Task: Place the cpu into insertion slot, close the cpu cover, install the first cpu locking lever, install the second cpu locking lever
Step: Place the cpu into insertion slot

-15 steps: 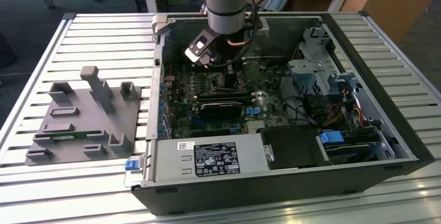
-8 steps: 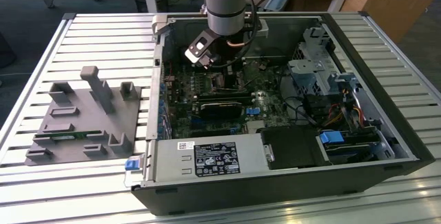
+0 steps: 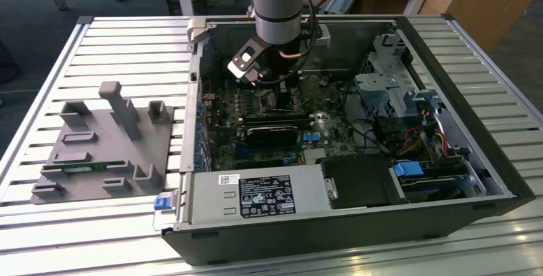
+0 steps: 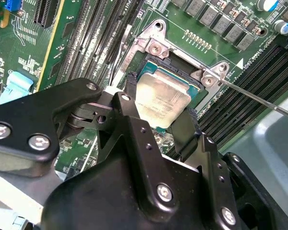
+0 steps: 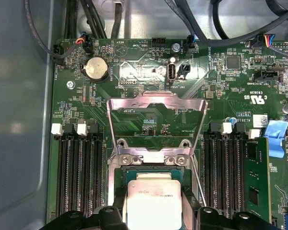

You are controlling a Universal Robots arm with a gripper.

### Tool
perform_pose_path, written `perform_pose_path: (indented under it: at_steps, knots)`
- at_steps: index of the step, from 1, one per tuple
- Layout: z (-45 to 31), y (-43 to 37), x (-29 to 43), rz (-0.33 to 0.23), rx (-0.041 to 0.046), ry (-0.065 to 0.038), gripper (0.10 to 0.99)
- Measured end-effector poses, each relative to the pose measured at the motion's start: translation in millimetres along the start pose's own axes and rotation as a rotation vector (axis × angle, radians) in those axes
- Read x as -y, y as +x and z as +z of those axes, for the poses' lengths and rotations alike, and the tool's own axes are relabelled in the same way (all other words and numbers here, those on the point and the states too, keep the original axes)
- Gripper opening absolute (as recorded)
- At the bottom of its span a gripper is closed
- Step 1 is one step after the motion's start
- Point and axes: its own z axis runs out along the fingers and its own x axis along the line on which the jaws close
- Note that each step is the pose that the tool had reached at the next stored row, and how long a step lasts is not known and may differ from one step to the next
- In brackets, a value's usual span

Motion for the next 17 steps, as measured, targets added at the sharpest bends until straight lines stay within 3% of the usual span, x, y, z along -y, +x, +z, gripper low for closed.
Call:
perform_pose_path:
  at_steps: [8,9,17]
  knots:
    - [0.1,0.0,0.0,0.0,0.0,0.0,0.553]
    - [0.2,0.0,0.0,0.0,-0.0001,0.0,0.612]
    - [0.4,0.3,0.0,0.0,0.0001,0.0,0.612]
